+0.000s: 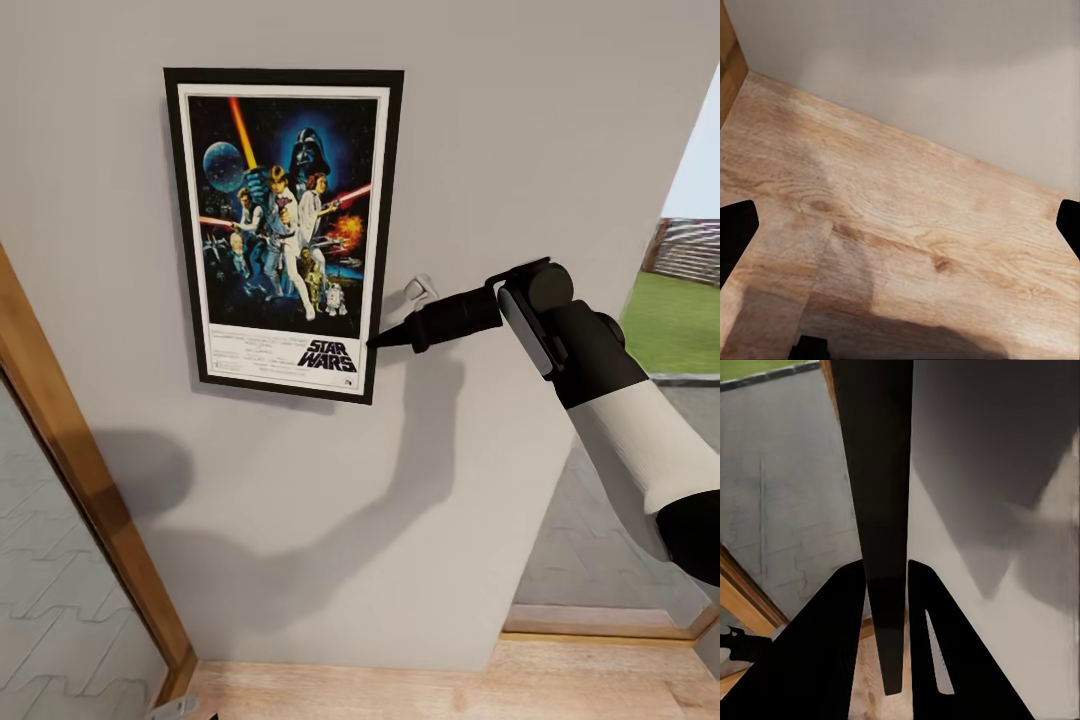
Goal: Pick up the poster from the kitchen countertop and hang it on one of the wall nails in the kitchen.
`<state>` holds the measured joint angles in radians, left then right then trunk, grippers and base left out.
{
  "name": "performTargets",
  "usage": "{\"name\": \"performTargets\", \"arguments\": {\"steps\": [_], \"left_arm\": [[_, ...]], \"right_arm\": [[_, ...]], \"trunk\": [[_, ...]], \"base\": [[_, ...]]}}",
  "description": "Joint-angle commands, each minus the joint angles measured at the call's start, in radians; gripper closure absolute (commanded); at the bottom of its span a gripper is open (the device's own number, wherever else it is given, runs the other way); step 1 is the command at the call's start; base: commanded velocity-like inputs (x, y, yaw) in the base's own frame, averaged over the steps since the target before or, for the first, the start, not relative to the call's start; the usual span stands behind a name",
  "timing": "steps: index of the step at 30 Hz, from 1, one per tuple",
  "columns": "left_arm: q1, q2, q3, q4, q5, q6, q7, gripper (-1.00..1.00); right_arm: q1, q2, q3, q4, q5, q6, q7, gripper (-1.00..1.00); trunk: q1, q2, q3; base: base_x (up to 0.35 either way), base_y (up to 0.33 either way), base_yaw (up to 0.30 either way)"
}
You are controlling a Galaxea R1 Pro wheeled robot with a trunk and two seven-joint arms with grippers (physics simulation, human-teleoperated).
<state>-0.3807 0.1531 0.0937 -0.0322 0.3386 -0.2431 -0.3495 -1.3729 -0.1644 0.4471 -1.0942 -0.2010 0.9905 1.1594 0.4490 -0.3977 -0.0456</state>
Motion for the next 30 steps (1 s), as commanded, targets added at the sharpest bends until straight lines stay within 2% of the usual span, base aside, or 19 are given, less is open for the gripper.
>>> {"name": "performTargets", "arguments": {"steps": [1,7,8,22,30], "left_arm": [[0.0,0.0,0.008,0.002,0.0,-0.001,-0.007,-1.0],[0.002,0.0,0.008,0.001,0.0,-0.001,-0.007,-1.0],[0.002,0.0,0.008,0.001,0.0,-0.002,-0.007,-1.0],[0.002,-0.001,0.007,0.001,0.0,-0.001,-0.007,-1.0],[0.002,-0.001,0.007,0.001,0.0,-0.001,-0.007,-1.0]], "right_arm": [[-0.002,-0.001,0.002,0.0,-0.005,0.005,0.0,1.0],[-0.002,-0.001,0.002,0.0,-0.005,0.005,0.0,1.0],[-0.002,-0.001,0.002,0.001,-0.005,0.005,0.0,-1.0],[-0.002,-0.001,0.002,0.0,-0.008,0.005,0.0,-1.0],[-0.002,-0.001,0.003,0.0,-0.008,0.005,0.0,-1.0]], "trunk": [[0.001,-0.002,-0.002],[0.001,-0.002,-0.002],[0.001,-0.002,-0.002],[0.001,-0.002,-0.002],[0.001,-0.002,-0.002]], "base": [[0.233,0.0,0.0],[0.21,0.0,0.0],[0.085,0.0,0.0],[0.013,0.0,0.0],[-0.175,0.0,0.0]]}}
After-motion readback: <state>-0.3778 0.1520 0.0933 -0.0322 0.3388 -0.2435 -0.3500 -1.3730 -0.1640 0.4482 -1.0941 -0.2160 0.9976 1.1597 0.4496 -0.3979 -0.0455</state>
